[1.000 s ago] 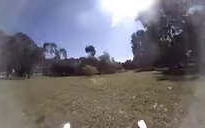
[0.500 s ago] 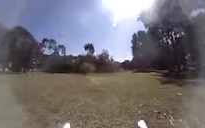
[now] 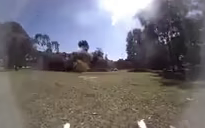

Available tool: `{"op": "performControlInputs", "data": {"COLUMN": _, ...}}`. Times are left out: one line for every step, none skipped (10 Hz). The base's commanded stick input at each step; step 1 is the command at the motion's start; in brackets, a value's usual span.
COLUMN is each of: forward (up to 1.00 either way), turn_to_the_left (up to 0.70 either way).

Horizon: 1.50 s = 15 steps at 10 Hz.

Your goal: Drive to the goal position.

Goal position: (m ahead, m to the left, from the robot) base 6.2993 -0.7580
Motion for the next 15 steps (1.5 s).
{"op": "performControlInputs", "data": {"forward": 1.0, "turn_to_the_left": -0.27}}
{"op": "performControlInputs", "data": {"forward": 1.0, "turn_to_the_left": -0.27}}
{"op": "performControlInputs", "data": {"forward": 1.0, "turn_to_the_left": -0.27}}
{"op": "performControlInputs", "data": {"forward": 1.0, "turn_to_the_left": -0.27}}
{"op": "performControlInputs", "data": {"forward": 1.0, "turn_to_the_left": -0.27}}
{"op": "performControlInputs", "data": {"forward": 1.0, "turn_to_the_left": -0.27}}
{"op": "performControlInputs", "data": {"forward": 1.0, "turn_to_the_left": -0.27}}
{"op": "performControlInputs", "data": {"forward": 1.0, "turn_to_the_left": -0.27}}
{"op": "performControlInputs", "data": {"forward": 1.0, "turn_to_the_left": 0.0}}
{"op": "performControlInputs", "data": {"forward": 1.0, "turn_to_the_left": 0.0}}
{"op": "performControlInputs", "data": {"forward": 1.0, "turn_to_the_left": 0.0}}
{"op": "performControlInputs", "data": {"forward": 1.0, "turn_to_the_left": 0.0}}
{"op": "performControlInputs", "data": {"forward": 1.0, "turn_to_the_left": -0.09}}
{"op": "performControlInputs", "data": {"forward": 1.0, "turn_to_the_left": -0.21}}
{"op": "performControlInputs", "data": {"forward": 1.0, "turn_to_the_left": 0.0}}
